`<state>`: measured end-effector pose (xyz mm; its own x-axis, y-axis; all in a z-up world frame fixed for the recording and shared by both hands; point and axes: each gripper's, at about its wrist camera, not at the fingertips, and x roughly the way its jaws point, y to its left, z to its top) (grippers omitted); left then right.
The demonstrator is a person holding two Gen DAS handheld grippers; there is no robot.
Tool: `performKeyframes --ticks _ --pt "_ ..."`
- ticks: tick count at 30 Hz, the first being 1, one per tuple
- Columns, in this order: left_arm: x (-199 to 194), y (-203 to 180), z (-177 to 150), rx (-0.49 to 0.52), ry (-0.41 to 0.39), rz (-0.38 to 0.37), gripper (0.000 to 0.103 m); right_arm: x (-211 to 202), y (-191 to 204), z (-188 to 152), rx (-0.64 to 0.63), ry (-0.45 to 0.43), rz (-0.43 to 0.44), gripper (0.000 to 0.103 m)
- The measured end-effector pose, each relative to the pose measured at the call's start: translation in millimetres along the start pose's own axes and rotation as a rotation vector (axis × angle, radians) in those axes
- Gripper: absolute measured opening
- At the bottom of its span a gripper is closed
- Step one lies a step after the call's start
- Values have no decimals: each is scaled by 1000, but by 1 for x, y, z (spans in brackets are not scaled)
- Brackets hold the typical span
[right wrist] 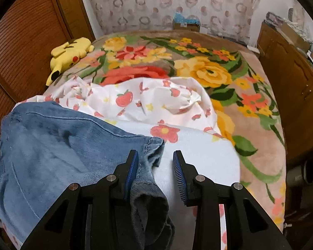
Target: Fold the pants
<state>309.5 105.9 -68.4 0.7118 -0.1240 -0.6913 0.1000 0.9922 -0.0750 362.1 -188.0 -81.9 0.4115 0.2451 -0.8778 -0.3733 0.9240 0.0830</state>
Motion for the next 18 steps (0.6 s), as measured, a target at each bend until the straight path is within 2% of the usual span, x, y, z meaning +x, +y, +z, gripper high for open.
performKeyframes --ticks 4,5,7,8,12,14,17,18 --pt "-2 5 -4 -8 7 16 49 3 7 3 -2 6 -8 36" --pt "-2 6 -6 -11 8 19 49 3 10 3 -10 4 -9 33" --pt "-3 9 -7 -15 11 28 49 -1 14 2 -34 -17 1 17" --pt "-4 11 -8 -18 11 33 49 -3 15 1 -47 -36 -7 16" --pt "-7 16 -10 -28 8 48 49 -28 9 0 -8 -196 -48 14" --pt "-8 19 -11 -35 5 53 49 -35 7 -1 15 -243 -63 14" --pt "-11 23 -12 -44 2 58 49 -31 11 -3 8 -230 -85 15" --pt "-12 24 -12 -49 1 58 49 -30 11 -4 14 -225 -89 19"
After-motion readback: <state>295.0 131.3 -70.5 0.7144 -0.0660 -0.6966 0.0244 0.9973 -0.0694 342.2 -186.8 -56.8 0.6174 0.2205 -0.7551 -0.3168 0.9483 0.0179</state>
